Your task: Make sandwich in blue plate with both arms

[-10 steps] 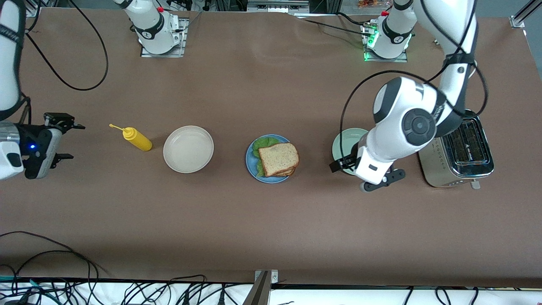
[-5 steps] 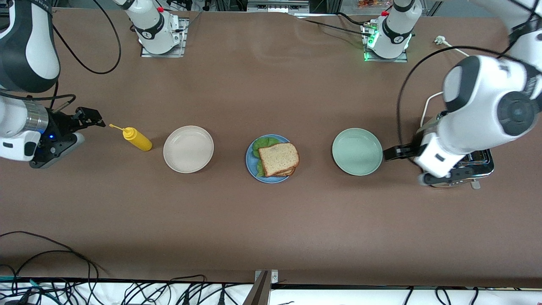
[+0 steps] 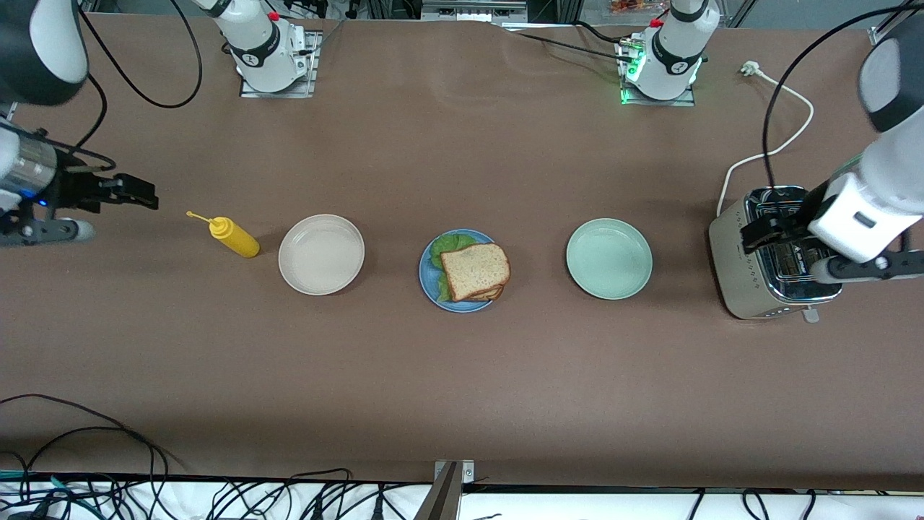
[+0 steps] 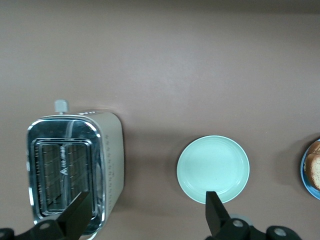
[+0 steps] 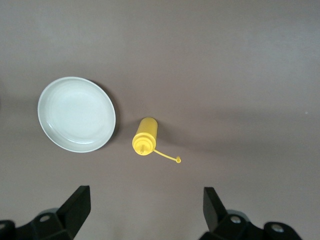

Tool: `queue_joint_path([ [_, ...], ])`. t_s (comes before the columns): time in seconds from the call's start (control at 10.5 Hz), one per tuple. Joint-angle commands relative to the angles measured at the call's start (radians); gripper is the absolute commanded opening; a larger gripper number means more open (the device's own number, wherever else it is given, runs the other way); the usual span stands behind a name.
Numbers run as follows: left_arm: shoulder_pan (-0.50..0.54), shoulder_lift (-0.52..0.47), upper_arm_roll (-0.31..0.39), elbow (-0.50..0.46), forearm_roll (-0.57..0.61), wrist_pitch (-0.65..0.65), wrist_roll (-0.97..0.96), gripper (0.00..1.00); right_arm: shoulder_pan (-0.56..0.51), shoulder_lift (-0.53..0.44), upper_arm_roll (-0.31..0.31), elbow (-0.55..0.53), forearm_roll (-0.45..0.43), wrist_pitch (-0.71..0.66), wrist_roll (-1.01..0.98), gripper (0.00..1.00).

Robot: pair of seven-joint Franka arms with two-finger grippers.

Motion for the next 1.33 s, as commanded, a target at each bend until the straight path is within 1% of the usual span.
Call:
queue_joint_path([
  [0.0, 0.014, -0.093, -0.013, -0.025, 0.027, -0.049, 0.029, 1.0, -0.003, -0.112, -0.004, -0.042, -0.016, -0.038, 0.058, 1.0],
  [0.19, 0.013, -0.156, -0.013, -0.083, 0.024, -0.051, 0.021, 1.0, -0.007, -0.112, -0.013, -0.03, -0.011, -0.044, 0.056, 1.0],
  [0.38, 0.006, -0.23, -0.013, -0.161, 0.022, -0.048, 0.013, 1.0, -0.007, -0.116, -0.007, -0.025, -0.019, -0.047, 0.067, 1.0],
  [0.57, 0.006, -0.273, -0.016, -0.208, 0.021, -0.048, 0.015, 1.0, -0.007, -0.116, -0.007, -0.016, -0.015, -0.057, 0.069, 1.0],
  [0.76, 0.008, -0.273, -0.028, -0.206, 0.021, -0.048, 0.013, 1.0, -0.007, -0.115, -0.007, -0.009, -0.003, -0.058, 0.061, 1.0],
  [0.95, 0.012, -0.232, -0.027, -0.173, 0.022, -0.049, 0.025, 1.0, -0.007, -0.115, -0.012, 0.001, 0.0, -0.064, 0.063, 1.0],
  [1.24, 0.005, -0.229, -0.027, -0.159, 0.025, -0.061, 0.013, 1.0, -0.007, -0.113, -0.012, 0.004, 0.001, -0.063, 0.079, 1.0],
])
